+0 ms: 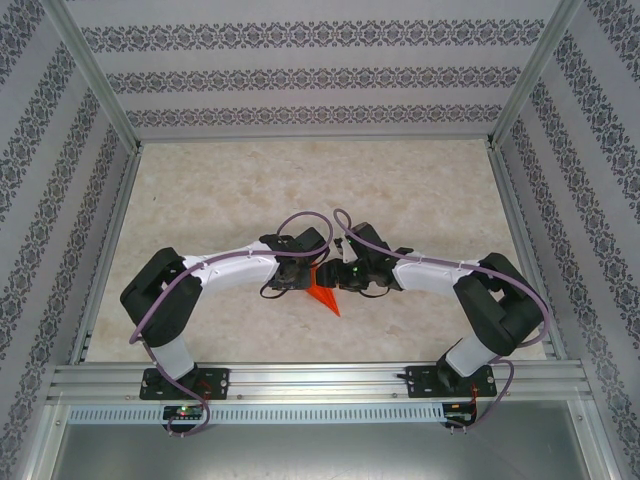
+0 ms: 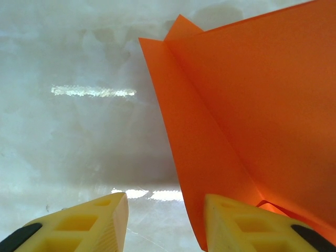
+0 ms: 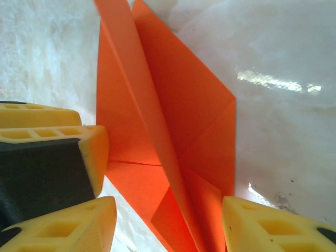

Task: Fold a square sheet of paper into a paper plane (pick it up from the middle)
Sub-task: Move a paper plane to the center of the table.

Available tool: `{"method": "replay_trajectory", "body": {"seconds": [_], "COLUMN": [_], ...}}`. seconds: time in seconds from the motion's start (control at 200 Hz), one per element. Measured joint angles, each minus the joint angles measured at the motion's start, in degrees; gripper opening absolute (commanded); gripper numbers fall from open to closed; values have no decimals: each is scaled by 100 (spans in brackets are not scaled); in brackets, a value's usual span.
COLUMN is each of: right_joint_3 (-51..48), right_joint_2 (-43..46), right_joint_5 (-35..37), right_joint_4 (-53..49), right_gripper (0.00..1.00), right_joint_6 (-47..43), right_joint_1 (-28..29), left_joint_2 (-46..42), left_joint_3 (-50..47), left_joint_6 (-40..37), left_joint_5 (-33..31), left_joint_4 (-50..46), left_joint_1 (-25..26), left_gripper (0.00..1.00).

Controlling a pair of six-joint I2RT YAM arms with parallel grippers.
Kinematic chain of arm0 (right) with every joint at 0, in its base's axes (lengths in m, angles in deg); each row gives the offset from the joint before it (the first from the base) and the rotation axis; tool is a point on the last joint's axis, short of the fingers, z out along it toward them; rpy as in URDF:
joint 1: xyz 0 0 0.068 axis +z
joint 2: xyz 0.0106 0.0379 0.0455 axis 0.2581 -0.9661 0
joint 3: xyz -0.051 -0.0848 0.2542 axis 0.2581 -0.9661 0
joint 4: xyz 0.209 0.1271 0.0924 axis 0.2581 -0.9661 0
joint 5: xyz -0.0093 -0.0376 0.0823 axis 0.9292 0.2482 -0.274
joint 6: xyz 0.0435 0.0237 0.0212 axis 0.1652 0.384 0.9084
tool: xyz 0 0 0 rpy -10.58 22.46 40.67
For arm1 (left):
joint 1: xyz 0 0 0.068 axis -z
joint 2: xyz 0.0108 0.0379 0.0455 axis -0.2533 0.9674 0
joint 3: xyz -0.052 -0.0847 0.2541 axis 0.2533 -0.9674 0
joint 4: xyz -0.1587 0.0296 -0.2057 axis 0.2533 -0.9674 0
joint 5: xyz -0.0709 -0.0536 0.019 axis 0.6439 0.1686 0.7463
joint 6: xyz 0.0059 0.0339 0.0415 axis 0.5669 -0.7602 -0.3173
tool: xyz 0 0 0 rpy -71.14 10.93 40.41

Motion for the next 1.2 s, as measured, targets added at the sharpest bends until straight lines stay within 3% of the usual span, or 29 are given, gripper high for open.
{"method": "replay_trajectory", "body": {"seconds": [0.395,0.714,1.199], "right_joint_3": [109,319,328], "right_joint_2": [-122,-26,-407], "right_joint_5": [-55,306,-190], "right_joint_4": [-68,-479,-131], "right_gripper": [58,62,51], "right_joint_6": [-87,-367,-278], "right_joint_1": [66,22,201], "left_joint_2": [-35,-37,-46], "left_joint_3": [-11,-87,-96], "left_joint_6": [-63,-63,-107], "left_joint_5": [0,0,-4], "left_joint_4": [7,20,37], "left_joint_1": [0,0,0], "left_gripper": [43,41,41]}}
